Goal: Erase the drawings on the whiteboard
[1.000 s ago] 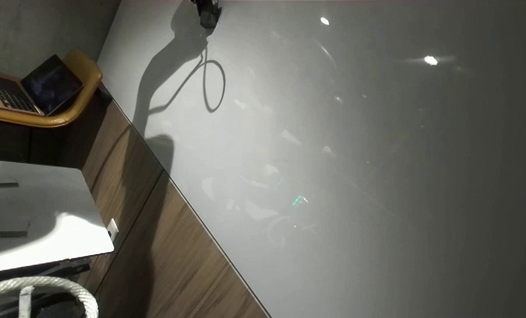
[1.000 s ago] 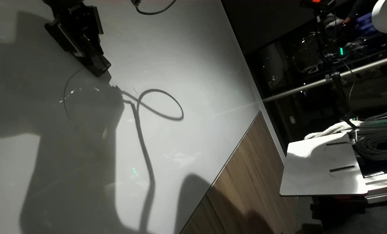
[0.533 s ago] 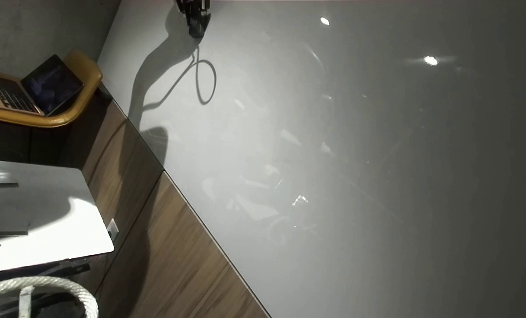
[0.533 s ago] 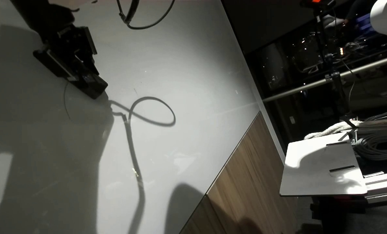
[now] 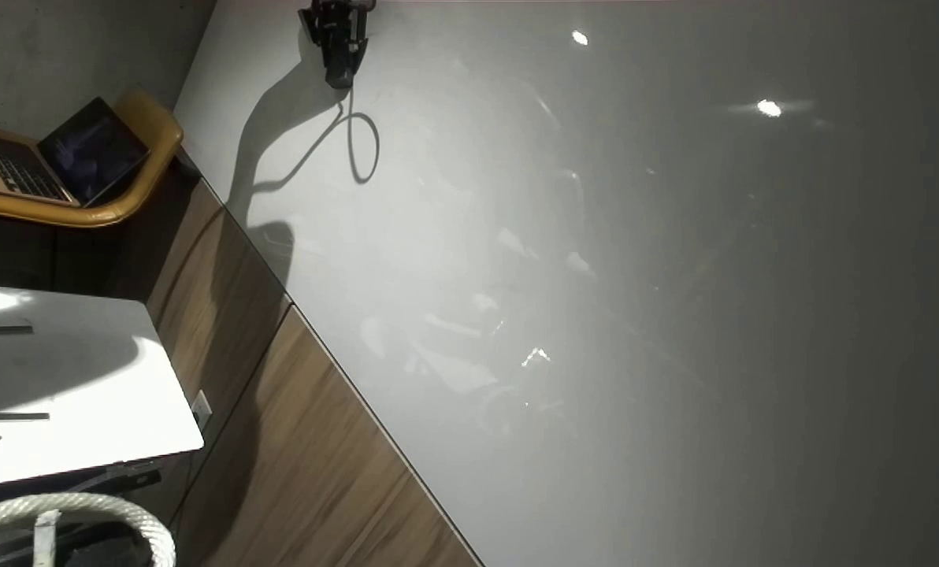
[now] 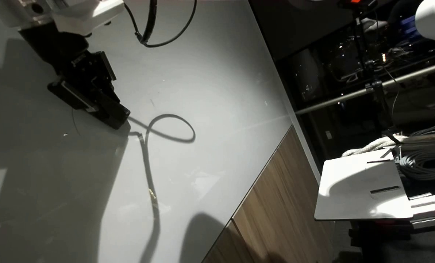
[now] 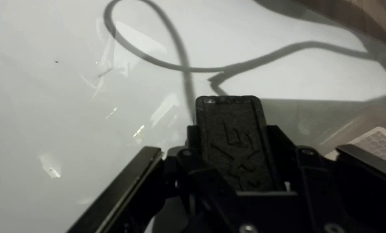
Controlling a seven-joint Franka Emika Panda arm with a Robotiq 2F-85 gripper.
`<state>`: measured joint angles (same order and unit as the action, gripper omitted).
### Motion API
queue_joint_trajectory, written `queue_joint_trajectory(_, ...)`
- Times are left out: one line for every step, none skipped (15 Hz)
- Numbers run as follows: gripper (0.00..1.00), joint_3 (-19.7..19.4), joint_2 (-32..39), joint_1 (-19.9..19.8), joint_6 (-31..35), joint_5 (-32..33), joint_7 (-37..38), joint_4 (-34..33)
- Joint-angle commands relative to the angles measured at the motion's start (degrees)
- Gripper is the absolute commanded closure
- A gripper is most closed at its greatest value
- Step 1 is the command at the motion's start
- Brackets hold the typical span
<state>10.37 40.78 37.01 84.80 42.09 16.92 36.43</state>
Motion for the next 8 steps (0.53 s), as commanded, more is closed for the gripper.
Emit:
queue_joint_trajectory(0.71, -4.8, 5.8, 1.0, 2.5, -4.4, -3.6, -6.5)
queue_joint_trajectory(0.71, -5.6, 6.6, 1.7, 2.4, -5.7, -3.6, -7.1)
queue_joint_trajectory(0.71, -6.3, 7.4, 2.5, 2.3, -6.8, -3.6, -7.7)
queue_joint_trajectory(0.71, -7.0, 8.4, 3.1, 2.2, -7.8, -3.8, -8.3)
queue_joint_trajectory(0.71, -7.7, 9.3, 3.7, 2.0, -8.7, -3.9, -9.1)
queue_joint_trajectory(0.71, -8.3, 10.4, 4.4, 2.0, -9.5, -4.1, -9.9)
queue_joint_trajectory(0.71, -9.0, 11.4, 5.0, 2.0, -10.2, -4.3, -10.9)
queue_joint_trajectory(0.71, -9.8, 12.5, 5.6, 2.0, -10.7, -4.5, -11.9)
